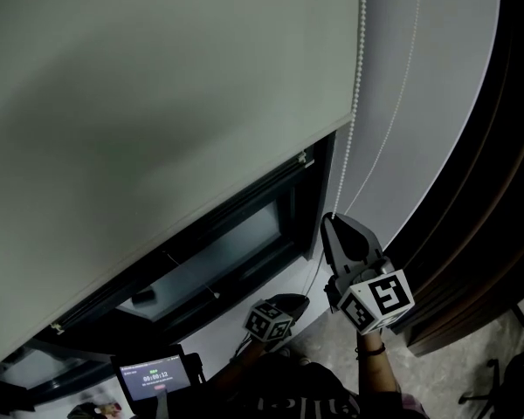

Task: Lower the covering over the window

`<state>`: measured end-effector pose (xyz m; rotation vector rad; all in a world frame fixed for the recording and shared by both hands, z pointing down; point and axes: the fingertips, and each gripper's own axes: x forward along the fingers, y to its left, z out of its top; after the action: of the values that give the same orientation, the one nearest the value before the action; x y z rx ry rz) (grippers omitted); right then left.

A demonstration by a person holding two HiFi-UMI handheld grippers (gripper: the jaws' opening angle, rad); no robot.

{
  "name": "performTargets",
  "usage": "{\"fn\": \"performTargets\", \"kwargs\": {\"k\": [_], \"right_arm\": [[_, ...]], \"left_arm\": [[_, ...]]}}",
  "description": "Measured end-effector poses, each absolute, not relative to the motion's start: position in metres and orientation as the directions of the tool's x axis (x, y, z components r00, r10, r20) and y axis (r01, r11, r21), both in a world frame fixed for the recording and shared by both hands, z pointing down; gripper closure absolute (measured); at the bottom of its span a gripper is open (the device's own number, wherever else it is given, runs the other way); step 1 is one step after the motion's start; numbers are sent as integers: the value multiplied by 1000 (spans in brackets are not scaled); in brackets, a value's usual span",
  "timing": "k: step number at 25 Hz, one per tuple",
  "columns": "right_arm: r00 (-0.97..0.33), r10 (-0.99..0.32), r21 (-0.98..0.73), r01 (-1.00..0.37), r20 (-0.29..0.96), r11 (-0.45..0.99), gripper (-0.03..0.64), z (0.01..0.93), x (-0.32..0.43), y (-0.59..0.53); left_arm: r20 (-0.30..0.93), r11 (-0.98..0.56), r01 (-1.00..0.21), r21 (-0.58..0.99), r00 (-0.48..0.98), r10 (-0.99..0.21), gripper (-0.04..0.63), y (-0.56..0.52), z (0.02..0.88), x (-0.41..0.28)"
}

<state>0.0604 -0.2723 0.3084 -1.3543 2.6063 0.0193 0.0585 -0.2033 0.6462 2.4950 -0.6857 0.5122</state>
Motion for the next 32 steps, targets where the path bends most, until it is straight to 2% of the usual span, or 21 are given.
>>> {"fn": "performTargets", "kwargs": {"k": [2,6,10,12,14,18,26,32], "right_arm": [[-559,-823,-99,-818,-100,567,595,342,63,-279],[-543,-821,-192,-837,175,512,595,468,67,-282],[-532,-741,-291,-846,409,446,595,594,72,-263],[-527,-703,-304,-850,478,430,595,631,72,-251],[-526,-685,-305,-851,505,428,595,647,71,-244],[-541,-672,-324,-841,506,433,595,644,64,-241],[-553,-673,-319,-833,491,452,595,637,46,-228],[-572,-658,-342,-820,490,458,595,638,45,-223]], "left_arm": [[424,-744,-553,375,816,-393,589,-213,632,57],[302,-752,-564,340,823,-481,589,-239,582,51],[157,-792,-542,280,840,-519,589,-249,520,57],[97,-823,-512,244,858,-505,561,-250,491,66],[36,-858,-469,212,881,-473,535,-250,462,76],[-94,-907,-380,181,911,-401,529,-246,405,90],[-180,-932,-360,45,915,-362,529,-248,339,90],[-249,-921,-391,-10,893,-376,531,-244,288,81]]}}
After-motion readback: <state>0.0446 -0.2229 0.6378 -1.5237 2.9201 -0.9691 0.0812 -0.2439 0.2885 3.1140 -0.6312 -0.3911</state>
